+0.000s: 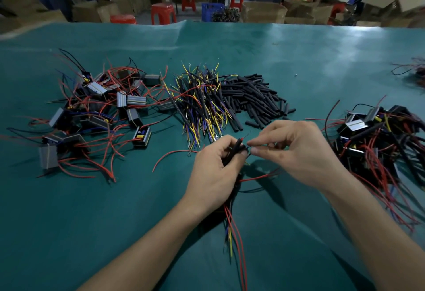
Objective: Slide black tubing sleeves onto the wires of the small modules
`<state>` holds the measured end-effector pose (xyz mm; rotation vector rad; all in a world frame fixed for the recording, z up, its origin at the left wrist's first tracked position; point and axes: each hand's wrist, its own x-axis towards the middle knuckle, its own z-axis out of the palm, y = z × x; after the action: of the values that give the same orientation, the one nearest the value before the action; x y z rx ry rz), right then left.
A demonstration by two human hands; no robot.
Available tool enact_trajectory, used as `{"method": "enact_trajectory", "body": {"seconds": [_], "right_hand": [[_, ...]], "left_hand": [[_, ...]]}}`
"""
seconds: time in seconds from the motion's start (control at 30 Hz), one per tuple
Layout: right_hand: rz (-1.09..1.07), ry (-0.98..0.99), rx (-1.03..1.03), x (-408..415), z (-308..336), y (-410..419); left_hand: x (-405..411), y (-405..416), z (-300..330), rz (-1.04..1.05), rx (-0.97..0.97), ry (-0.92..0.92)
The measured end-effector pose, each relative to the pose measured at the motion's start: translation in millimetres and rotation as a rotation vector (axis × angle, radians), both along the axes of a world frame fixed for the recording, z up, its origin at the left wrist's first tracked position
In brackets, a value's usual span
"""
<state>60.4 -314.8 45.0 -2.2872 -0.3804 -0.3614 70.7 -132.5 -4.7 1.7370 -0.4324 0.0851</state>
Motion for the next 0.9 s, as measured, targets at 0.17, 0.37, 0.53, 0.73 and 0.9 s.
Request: {"method": "enact_trajectory", "body": {"seconds": [0.17, 0.37, 0.53, 0.73, 0.9], "right_hand": [[-0.01, -0.12, -0.189, -3.8, 5.4, 8.8], [-0.118, -0.088, -0.296, -8.8, 7.3, 21.3], [-0.218, 0.167, -0.116, -6.4, 6.3, 22.3], [-0.286, 0.611, 0.574, -1.3, 1.2, 26.9], [-0.129, 0.464, 0.451, -3.7, 1.7, 21.3]], "left_hand": [[-1.4, 0.6, 0.1, -0.002, 0.011, -0.018], [-0.8, -1.5, 0.2, 0.018, 0.062, -0.07], [-0.7, -1.1, -1.1, 0.016, 0.083, -0.086], [-4.5, -1.9, 0.5, 0.026, 0.081, -0.097], [-1.5, 0.0, 0.6, 0.075, 0.035, -0.057]]}}
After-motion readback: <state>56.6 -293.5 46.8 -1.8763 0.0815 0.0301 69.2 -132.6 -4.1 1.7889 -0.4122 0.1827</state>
